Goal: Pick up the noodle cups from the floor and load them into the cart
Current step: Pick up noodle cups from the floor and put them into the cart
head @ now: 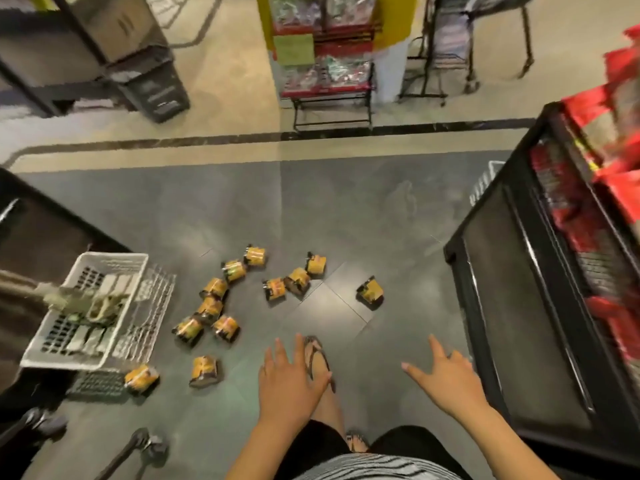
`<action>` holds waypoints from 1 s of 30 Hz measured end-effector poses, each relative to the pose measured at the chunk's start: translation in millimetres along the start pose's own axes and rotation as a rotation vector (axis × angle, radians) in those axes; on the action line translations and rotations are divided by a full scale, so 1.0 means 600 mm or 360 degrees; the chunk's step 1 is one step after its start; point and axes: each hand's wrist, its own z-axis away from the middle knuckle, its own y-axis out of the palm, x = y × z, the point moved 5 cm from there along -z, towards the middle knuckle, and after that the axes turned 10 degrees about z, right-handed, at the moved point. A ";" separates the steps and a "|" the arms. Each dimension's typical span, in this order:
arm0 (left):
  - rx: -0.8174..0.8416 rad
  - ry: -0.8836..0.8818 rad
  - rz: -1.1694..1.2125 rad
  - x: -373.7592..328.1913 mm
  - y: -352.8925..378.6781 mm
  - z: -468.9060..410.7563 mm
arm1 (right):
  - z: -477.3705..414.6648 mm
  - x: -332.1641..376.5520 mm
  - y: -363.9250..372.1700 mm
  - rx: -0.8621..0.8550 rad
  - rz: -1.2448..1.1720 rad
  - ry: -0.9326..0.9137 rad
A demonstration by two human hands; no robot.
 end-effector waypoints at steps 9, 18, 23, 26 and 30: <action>0.0054 0.0266 -0.0143 -0.099 -0.105 -0.285 | -0.154 0.030 -0.102 0.0094 -0.0086 0.0254; 0.0059 0.0326 -0.0268 -0.139 -0.169 -0.522 | -0.353 0.153 -0.210 0.0137 0.0090 0.0217; 0.0147 0.0145 -0.0171 -0.119 -0.126 -0.637 | -0.470 0.175 -0.197 0.0239 0.0166 0.0154; 0.0175 0.0009 -0.0141 -0.099 -0.065 -0.718 | -0.570 0.174 -0.151 0.0329 0.0182 0.0133; 0.0109 -0.0211 -0.0056 -0.051 0.053 -0.854 | -0.747 0.184 -0.043 0.0458 0.0256 0.0025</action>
